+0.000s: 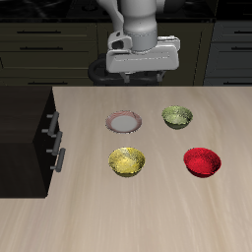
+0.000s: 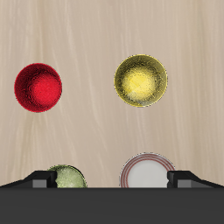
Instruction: Place the red bowl on the plate
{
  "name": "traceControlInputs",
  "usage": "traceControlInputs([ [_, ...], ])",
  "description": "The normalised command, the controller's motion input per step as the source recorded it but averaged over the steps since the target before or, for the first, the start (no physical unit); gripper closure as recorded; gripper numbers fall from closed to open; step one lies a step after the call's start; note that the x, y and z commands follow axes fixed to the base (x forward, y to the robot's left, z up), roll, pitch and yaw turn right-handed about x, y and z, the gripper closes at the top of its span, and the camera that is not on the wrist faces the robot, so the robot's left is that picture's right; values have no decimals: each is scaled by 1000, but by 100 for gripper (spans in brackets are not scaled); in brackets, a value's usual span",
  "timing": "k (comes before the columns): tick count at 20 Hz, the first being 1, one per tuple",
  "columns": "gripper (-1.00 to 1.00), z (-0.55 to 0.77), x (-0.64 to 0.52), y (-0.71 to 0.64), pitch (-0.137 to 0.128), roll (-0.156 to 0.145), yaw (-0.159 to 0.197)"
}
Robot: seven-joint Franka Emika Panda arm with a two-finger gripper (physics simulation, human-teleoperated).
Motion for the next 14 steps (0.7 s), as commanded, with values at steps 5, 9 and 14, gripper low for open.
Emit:
traceControlInputs([
  [5,-100,71,185,61,-1,9,-11],
  [9,-100,34,169,36,12,5,10],
  [14,-100,107,131,42,-4,-20,-2],
])
